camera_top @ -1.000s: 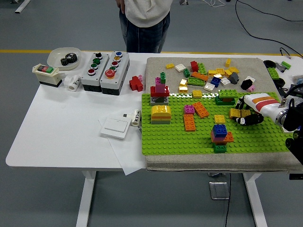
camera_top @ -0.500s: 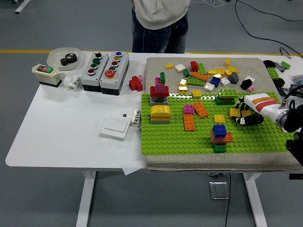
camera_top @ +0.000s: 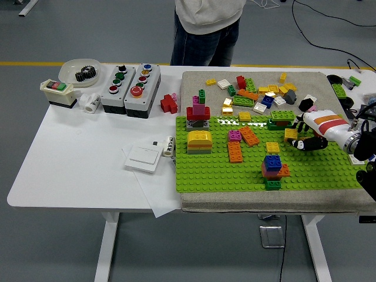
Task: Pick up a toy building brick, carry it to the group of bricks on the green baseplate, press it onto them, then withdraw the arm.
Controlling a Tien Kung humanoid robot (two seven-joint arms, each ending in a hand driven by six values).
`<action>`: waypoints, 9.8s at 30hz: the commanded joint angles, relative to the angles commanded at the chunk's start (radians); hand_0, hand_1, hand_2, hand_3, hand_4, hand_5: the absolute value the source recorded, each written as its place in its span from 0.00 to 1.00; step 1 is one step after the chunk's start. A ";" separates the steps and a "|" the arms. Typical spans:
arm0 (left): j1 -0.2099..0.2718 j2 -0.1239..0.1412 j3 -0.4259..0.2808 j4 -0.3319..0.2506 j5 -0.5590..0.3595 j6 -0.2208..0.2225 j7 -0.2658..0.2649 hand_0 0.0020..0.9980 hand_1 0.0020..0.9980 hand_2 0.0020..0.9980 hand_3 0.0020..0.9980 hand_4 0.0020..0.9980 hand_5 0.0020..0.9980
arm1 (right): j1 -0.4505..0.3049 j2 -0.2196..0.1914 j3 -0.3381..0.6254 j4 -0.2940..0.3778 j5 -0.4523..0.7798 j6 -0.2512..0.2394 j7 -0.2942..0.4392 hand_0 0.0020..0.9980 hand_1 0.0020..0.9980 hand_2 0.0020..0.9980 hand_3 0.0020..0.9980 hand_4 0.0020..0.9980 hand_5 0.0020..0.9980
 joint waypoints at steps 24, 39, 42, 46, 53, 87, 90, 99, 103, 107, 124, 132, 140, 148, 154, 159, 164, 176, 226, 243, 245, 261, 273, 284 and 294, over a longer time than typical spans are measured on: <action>0.008 0.000 0.008 0.003 -0.017 0.001 -0.007 0.74 0.73 0.72 0.59 0.64 0.67 | -0.091 -0.200 0.119 0.438 0.040 0.020 -0.007 0.50 0.47 0.51 0.49 0.63 0.43; 0.012 -0.002 0.002 0.004 -0.008 0.000 -0.002 0.74 0.73 0.73 0.59 0.64 0.67 | -0.158 -0.300 0.059 0.694 0.039 0.069 -0.041 0.50 0.47 0.51 0.50 0.64 0.42; 0.015 -0.003 -0.002 0.004 -0.001 0.000 0.002 0.74 0.73 0.73 0.59 0.64 0.67 | -0.175 -0.308 0.055 0.727 0.035 0.077 -0.049 0.50 0.47 0.51 0.50 0.64 0.42; 0.018 -0.002 -0.007 0.005 0.008 -0.001 0.005 0.74 0.73 0.73 0.59 0.64 0.67 | -0.190 -0.322 0.062 0.765 0.050 0.083 -0.058 0.50 0.47 0.51 0.50 0.65 0.42; 0.020 -0.002 -0.009 0.005 0.012 0.000 0.006 0.74 0.73 0.73 0.59 0.64 0.67 | -0.221 -0.341 0.082 0.811 0.068 0.100 -0.075 0.50 0.47 0.51 0.50 0.65 0.42; 0.020 -0.002 -0.010 0.003 0.018 -0.001 0.008 0.74 0.73 0.72 0.59 0.64 0.66 | -0.282 -0.343 0.108 0.828 0.085 0.150 -0.113 0.50 0.47 0.52 0.50 0.70 0.44; 0.020 -0.002 -0.009 0.003 0.016 -0.001 0.007 0.74 0.73 0.72 0.59 0.64 0.66 | -0.283 -0.343 0.107 0.834 0.080 0.149 -0.113 0.50 0.47 0.52 0.50 0.70 0.44; 0.018 -0.001 -0.008 0.003 0.014 -0.002 0.007 0.74 0.73 0.72 0.59 0.64 0.66 | -0.283 -0.339 0.107 0.838 0.077 0.149 -0.113 0.50 0.48 0.52 0.50 0.70 0.45; 0.017 -0.001 -0.008 0.003 0.015 -0.002 0.007 0.74 0.73 0.72 0.59 0.64 0.67 | -0.285 -0.338 0.106 0.837 0.077 0.150 -0.113 0.50 0.48 0.52 0.50 0.70 0.45; 0.016 -0.001 -0.008 0.003 0.015 -0.002 0.007 0.74 0.73 0.72 0.59 0.64 0.67 | -0.285 -0.338 0.105 0.837 0.077 0.150 -0.113 0.50 0.48 0.52 0.50 0.70 0.45; 0.015 0.000 -0.006 0.002 0.013 -0.003 0.007 0.74 0.73 0.72 0.59 0.64 0.66 | -0.292 -0.336 0.105 0.833 0.081 0.151 -0.114 0.50 0.48 0.52 0.50 0.70 0.45; 0.015 0.000 -0.007 0.002 0.017 -0.002 0.008 0.74 0.72 0.72 0.59 0.64 0.66 | -0.296 -0.335 0.103 0.833 0.079 0.150 -0.114 0.50 0.48 0.52 0.50 0.71 0.45; 0.019 -0.001 -0.012 0.002 0.027 -0.002 0.012 0.74 0.73 0.72 0.59 0.64 0.66 | -0.299 -0.334 0.103 0.840 0.074 0.150 -0.115 0.50 0.48 0.52 0.50 0.71 0.45; 0.023 -0.001 -0.019 0.002 0.041 -0.002 0.018 0.74 0.73 0.72 0.59 0.64 0.66 | -0.300 -0.331 0.103 0.839 0.069 0.149 -0.116 0.50 0.48 0.52 0.50 0.71 0.45; 0.024 -0.001 -0.022 0.002 0.048 -0.003 0.020 0.74 0.73 0.72 0.59 0.64 0.66 | -0.303 -0.329 0.102 0.835 0.068 0.148 -0.116 0.50 0.48 0.53 0.50 0.71 0.45; 0.024 0.000 -0.021 0.002 0.048 -0.003 0.020 0.74 0.73 0.72 0.59 0.64 0.66 | -0.305 -0.328 0.104 0.833 0.069 0.147 -0.115 0.50 0.48 0.53 0.50 0.71 0.45; 0.022 0.000 -0.018 0.001 0.042 -0.003 0.018 0.74 0.73 0.72 0.59 0.64 0.66 | -0.306 -0.327 0.107 0.832 0.068 0.147 -0.115 0.50 0.48 0.53 0.50 0.71 0.45; 0.017 0.000 -0.013 0.001 0.032 -0.004 0.014 0.74 0.73 0.72 0.59 0.64 0.66 | -0.304 -0.324 0.113 0.831 0.066 0.135 -0.115 0.52 0.54 0.57 0.51 0.72 0.43; 0.016 0.001 -0.020 0.002 0.047 -0.005 0.017 0.74 0.73 0.72 0.59 0.64 0.66 | -0.423 -0.338 0.292 0.969 -0.016 0.066 -0.113 0.71 0.70 0.77 0.77 0.85 0.47; 0.028 0.002 -0.034 0.002 0.076 -0.006 0.028 0.74 0.72 0.72 0.59 0.64 0.66 | -0.552 -0.324 0.360 1.117 0.508 -0.014 -0.080 0.61 0.63 0.67 0.55 0.79 0.46; 0.027 0.002 -0.032 0.002 0.074 -0.006 0.026 0.74 0.72 0.72 0.59 0.64 0.66 | -0.556 -0.323 0.365 1.114 0.564 -0.007 -0.087 0.61 0.63 0.67 0.55 0.79 0.46; 0.018 0.001 -0.024 0.003 0.056 -0.008 0.020 0.74 0.72 0.72 0.59 0.64 0.66 | -0.569 -0.316 0.339 1.124 0.635 0.047 -0.136 0.64 0.65 0.70 0.57 0.80 0.45; 0.017 0.002 -0.020 0.002 0.048 -0.009 0.018 0.74 0.72 0.72 0.59 0.64 0.66 | -0.568 -0.307 0.314 1.154 0.706 0.040 -0.122 0.58 0.61 0.66 0.56 0.78 0.43; 0.014 0.001 -0.015 0.002 0.040 -0.009 0.014 0.74 0.72 0.72 0.59 0.64 0.66 | -0.569 -0.299 0.353 1.137 0.532 0.000 -0.107 0.48 0.55 0.60 0.55 0.77 0.42; 0.014 0.001 -0.010 0.003 0.032 -0.009 0.012 0.74 0.72 0.72 0.59 0.64 0.66 | -0.570 -0.298 0.408 1.112 0.115 0.056 -0.079 0.52 0.59 0.63 0.56 0.81 0.42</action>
